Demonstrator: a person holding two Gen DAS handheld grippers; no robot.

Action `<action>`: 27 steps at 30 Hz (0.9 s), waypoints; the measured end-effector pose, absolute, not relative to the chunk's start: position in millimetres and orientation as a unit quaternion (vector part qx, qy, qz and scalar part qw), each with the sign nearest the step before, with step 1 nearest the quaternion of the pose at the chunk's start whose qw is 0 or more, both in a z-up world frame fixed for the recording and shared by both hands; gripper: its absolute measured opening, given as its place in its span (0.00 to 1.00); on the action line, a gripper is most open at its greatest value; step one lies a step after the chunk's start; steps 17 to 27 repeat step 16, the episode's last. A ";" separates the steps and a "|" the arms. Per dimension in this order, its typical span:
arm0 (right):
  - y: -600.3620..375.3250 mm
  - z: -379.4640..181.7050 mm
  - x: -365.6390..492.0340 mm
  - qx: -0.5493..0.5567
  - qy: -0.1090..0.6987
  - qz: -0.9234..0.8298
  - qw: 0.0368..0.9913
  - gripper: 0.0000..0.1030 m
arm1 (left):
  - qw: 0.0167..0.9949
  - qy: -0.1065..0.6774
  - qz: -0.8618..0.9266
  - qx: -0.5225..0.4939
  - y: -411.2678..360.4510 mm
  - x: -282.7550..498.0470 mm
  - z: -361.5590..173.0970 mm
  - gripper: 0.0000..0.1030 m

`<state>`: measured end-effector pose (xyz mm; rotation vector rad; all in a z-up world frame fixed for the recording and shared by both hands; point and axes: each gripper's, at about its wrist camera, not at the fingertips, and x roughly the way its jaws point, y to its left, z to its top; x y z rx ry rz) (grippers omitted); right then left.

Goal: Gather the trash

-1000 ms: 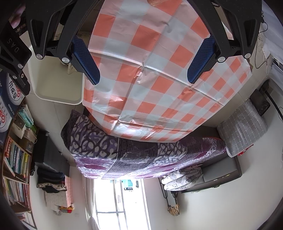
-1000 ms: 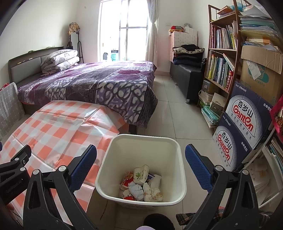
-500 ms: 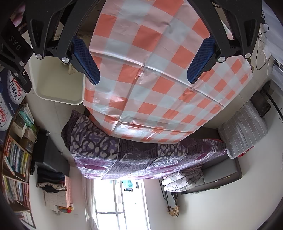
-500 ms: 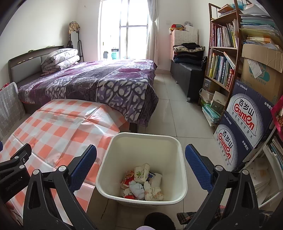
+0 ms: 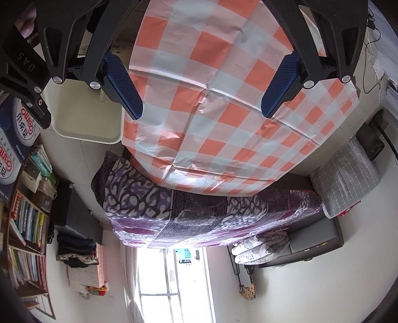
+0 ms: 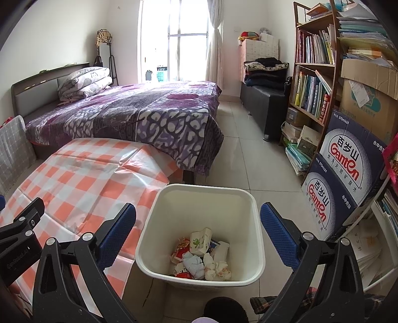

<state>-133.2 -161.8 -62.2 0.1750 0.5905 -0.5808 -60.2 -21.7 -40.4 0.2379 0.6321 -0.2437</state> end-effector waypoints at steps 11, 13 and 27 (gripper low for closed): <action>-163.7 -61.6 -134.5 0.089 0.287 -0.283 0.911 0.93 | 0.933 0.325 -0.119 0.102 -20.1 -55.2 -38.6 0.90; -163.4 -61.7 -134.6 0.089 0.287 -0.283 0.911 0.93 | 0.933 0.324 -0.118 0.102 -19.9 -55.0 -38.5 0.91; -164.6 -61.2 -134.4 0.090 0.288 -0.283 0.911 0.93 | 0.933 0.323 -0.116 0.107 -22.0 -56.0 -39.8 0.91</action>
